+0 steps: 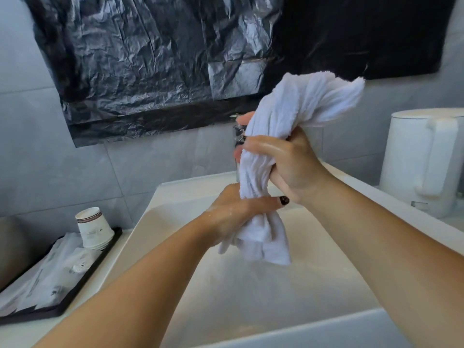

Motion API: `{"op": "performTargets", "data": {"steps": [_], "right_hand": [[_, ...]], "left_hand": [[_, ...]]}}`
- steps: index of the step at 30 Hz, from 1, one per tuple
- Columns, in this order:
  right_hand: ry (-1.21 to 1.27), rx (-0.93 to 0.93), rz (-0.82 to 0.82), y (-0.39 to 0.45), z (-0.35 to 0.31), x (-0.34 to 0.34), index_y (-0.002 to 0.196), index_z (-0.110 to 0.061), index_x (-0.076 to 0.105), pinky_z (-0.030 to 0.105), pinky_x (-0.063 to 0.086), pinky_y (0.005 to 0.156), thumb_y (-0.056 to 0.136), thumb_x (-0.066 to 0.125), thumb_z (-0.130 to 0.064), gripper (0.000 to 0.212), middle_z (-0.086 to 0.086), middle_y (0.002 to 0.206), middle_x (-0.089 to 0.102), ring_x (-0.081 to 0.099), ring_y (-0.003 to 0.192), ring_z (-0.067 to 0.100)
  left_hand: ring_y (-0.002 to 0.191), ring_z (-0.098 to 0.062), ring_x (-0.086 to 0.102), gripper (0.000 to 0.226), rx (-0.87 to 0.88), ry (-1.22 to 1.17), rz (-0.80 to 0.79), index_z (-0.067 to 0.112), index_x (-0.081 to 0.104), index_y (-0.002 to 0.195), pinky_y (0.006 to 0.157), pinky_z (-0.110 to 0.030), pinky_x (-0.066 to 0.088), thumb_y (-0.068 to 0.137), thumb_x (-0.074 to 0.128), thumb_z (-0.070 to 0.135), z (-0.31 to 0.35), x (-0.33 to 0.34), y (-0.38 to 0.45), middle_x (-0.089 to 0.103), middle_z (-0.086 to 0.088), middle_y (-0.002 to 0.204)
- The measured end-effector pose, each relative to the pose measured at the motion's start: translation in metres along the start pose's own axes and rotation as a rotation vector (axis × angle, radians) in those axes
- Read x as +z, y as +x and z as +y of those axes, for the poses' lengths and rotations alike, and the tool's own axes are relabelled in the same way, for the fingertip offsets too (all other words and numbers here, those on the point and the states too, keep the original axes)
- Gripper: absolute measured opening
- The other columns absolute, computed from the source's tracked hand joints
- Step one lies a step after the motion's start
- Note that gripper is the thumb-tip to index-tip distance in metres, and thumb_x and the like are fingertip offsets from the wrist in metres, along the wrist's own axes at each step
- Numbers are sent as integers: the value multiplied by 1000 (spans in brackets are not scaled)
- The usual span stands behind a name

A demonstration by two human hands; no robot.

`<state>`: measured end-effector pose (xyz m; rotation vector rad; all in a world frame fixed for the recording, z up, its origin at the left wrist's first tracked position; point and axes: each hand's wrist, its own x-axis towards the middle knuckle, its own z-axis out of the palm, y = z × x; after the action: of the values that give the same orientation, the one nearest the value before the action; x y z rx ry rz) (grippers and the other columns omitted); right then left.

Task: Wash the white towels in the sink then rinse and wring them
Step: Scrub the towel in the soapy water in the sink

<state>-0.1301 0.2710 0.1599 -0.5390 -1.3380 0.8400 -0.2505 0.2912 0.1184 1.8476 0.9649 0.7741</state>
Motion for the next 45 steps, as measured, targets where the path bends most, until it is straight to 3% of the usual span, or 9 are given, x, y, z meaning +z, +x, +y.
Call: {"op": "performTargets", "data": {"steps": [4, 8, 15, 20, 23, 29, 36, 42, 45], "right_hand": [[309, 21, 90, 5, -16, -9, 96, -14, 65, 29, 50, 64, 71, 58, -10, 26, 8, 65, 60, 59, 64, 21], [406, 45, 172, 12, -17, -15, 93, -15, 58, 31, 48, 66, 73, 59, -16, 21, 4, 66, 61, 59, 65, 18], [-370, -295, 559, 17, 3, -25, 64, 4, 55, 44, 51, 60, 68, 64, -12, 19, 17, 62, 59, 64, 69, 40], [-1028, -612, 342, 14, 21, -26, 69, 1, 60, 29, 43, 64, 79, 54, -13, 18, 18, 69, 64, 59, 68, 26], [-1371, -276, 147, 4, 8, -15, 103, -1, 63, 37, 41, 63, 84, 55, -5, 21, 11, 88, 61, 58, 74, 34], [-1781, 24, -276, -5, -11, -8, 150, -18, -26, 35, 41, 66, 86, 56, -63, 113, 16, 135, 36, 61, 90, 32], [-1620, 446, -862, -33, -62, -23, 143, -50, -27, 30, 50, 88, 55, 77, -73, 138, -16, 140, 7, 47, 104, 15], [-2188, -79, -757, -44, -39, -13, 151, -24, -18, 31, 40, 63, 73, 79, -45, 127, 9, 139, 21, 52, 97, 25], [-2360, -114, -777, -39, -30, -3, 150, -13, 18, 32, 37, 60, 79, 71, -44, 95, 8, 132, 41, 56, 95, 26]], "left_hand": [[114, -37, 61, 74, -33, -363, -284, 11, 61, 127, 95, -51, 50, 63, 83, 44, -8, -14, 0, 61, -24, 129], [80, -19, 70, 61, -111, -506, -522, 23, 80, 91, 72, -31, 48, 43, 92, 59, -18, -14, 0, 74, -6, 91], [78, -17, 72, 62, -123, -489, -521, 16, 72, 104, 71, -28, 57, 47, 94, 26, -13, -6, -2, 73, -6, 84], [109, -32, 68, 37, -77, -312, -388, 16, 63, 107, 94, -44, 55, 73, 64, 2, -18, 2, 1, 71, -18, 106], [100, -30, 69, 32, -92, -272, -439, 11, 62, 104, 84, -43, 58, 74, 60, 1, -22, 1, 1, 68, -16, 103], [80, -21, 63, 44, -114, -94, -557, 8, 64, 104, 82, -38, 45, 67, 77, 29, -21, 2, 1, 65, -9, 88], [65, -17, 59, 16, -94, 43, -645, 10, 69, 78, 64, -26, 44, 69, 74, 22, -15, -3, -3, 63, -3, 66], [50, 12, 58, 25, -95, 206, -490, 31, 56, 81, 46, -5, 44, 87, 73, 14, -11, -6, -5, 60, 15, 70], [86, -23, 69, 30, -47, 374, -530, 17, 69, 88, 75, -30, 59, 69, 86, 33, -2, 1, -10, 72, -6, 84]]}}
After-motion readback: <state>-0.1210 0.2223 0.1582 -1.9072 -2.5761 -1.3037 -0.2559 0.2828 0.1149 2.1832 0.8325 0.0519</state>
